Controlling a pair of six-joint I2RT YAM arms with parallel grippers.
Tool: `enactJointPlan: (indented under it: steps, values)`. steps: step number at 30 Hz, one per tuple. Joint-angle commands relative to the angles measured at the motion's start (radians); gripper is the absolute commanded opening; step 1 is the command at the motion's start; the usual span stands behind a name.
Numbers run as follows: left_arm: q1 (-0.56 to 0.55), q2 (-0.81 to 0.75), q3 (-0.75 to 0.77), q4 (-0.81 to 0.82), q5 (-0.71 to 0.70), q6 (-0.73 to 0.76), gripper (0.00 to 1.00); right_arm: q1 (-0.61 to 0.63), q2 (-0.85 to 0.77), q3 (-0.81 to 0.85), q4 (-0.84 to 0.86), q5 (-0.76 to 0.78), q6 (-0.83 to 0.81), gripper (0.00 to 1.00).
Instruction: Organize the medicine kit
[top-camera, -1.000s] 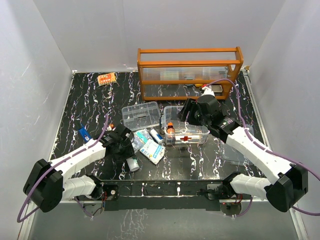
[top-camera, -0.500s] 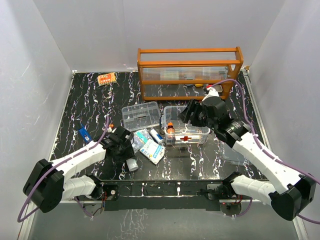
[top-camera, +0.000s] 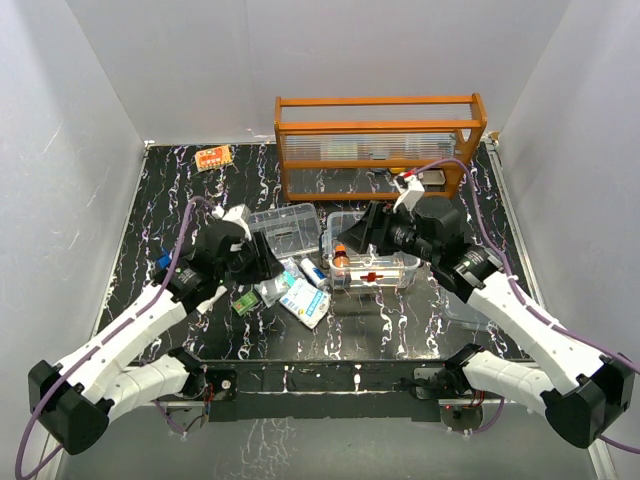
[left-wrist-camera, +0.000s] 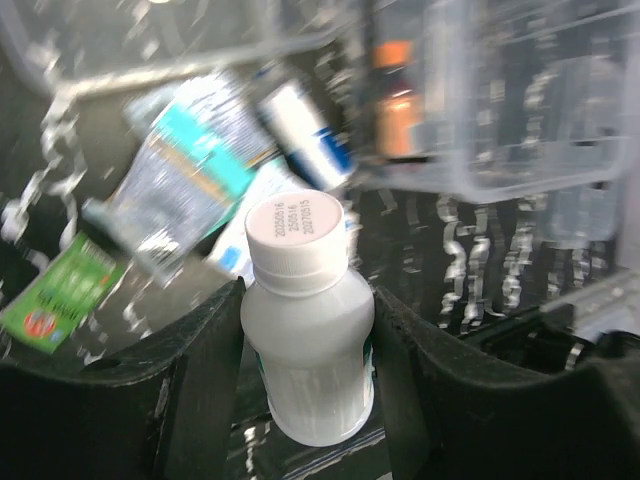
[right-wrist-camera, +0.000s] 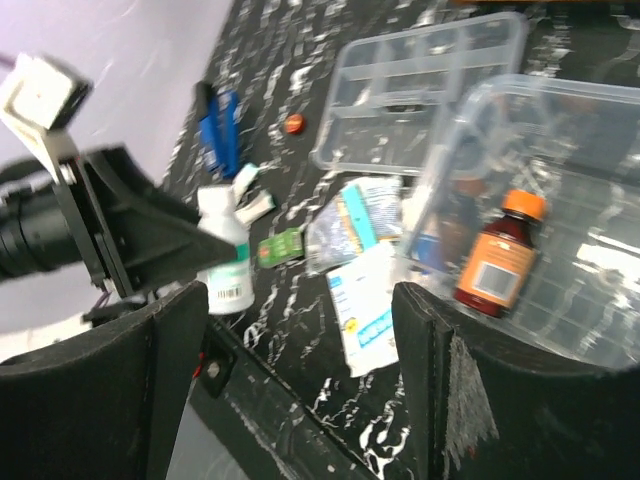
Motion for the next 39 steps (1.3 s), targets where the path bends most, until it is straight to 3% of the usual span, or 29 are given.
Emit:
enactJointPlan:
  steps: [1, 8, 17, 29, 39]
  values:
    - [0.006, -0.009, 0.144, 0.146, 0.127, 0.15, 0.37, 0.002, 0.03, -0.017, 0.246, -0.255, -0.041, 0.74]
    - [0.007, 0.025, 0.267, 0.359, 0.3, 0.178, 0.36, 0.002, 0.003, -0.086, 0.472, -0.358, -0.008, 0.88]
    - [0.007, 0.023, 0.274, 0.57, 0.477, 0.167, 0.37, 0.013, 0.005, -0.107, 0.706, -0.495, 0.041, 0.9]
    - [0.007, 0.027, 0.275, 0.632, 0.495, 0.113, 0.37, 0.071, 0.099, -0.044, 0.756, -0.501, 0.072, 0.86]
    - [0.007, 0.023, 0.282, 0.617, 0.54, 0.134, 0.38, 0.088, 0.143, -0.017, 0.744, -0.452, 0.094, 0.7]
